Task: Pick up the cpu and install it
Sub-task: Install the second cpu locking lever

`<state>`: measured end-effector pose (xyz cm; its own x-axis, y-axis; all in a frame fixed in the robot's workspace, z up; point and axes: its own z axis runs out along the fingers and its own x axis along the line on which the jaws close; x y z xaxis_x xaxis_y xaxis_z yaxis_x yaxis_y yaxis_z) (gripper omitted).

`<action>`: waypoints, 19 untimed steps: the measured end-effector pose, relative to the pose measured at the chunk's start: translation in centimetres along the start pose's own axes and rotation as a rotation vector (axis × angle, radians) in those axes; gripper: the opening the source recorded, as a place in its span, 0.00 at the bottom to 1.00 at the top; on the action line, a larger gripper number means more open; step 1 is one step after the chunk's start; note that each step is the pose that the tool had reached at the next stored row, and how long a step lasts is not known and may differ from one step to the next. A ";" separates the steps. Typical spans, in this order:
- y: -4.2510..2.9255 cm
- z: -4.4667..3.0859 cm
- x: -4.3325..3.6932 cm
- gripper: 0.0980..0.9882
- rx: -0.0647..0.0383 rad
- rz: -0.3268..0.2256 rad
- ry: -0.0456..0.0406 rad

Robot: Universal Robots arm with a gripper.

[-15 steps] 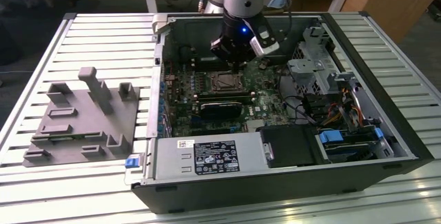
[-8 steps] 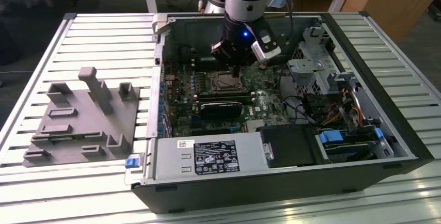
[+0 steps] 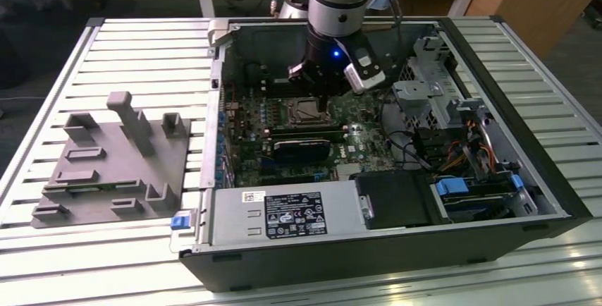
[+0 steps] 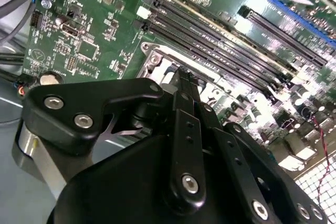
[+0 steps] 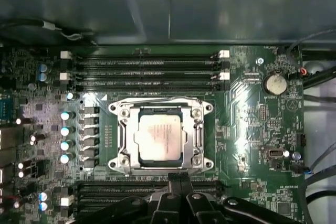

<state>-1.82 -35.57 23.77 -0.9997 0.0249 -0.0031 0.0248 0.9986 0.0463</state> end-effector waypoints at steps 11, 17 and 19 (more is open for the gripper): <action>-1.12 0.13 1.04 0.01 0.000 0.000 0.0036; -1.25 0.12 2.66 0.01 0.000 0.000 0.0036; -1.26 0.20 3.05 0.01 0.000 0.000 0.0035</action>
<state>-4.90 -36.74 23.51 -0.9997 0.0250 0.0003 0.0249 0.9986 0.0464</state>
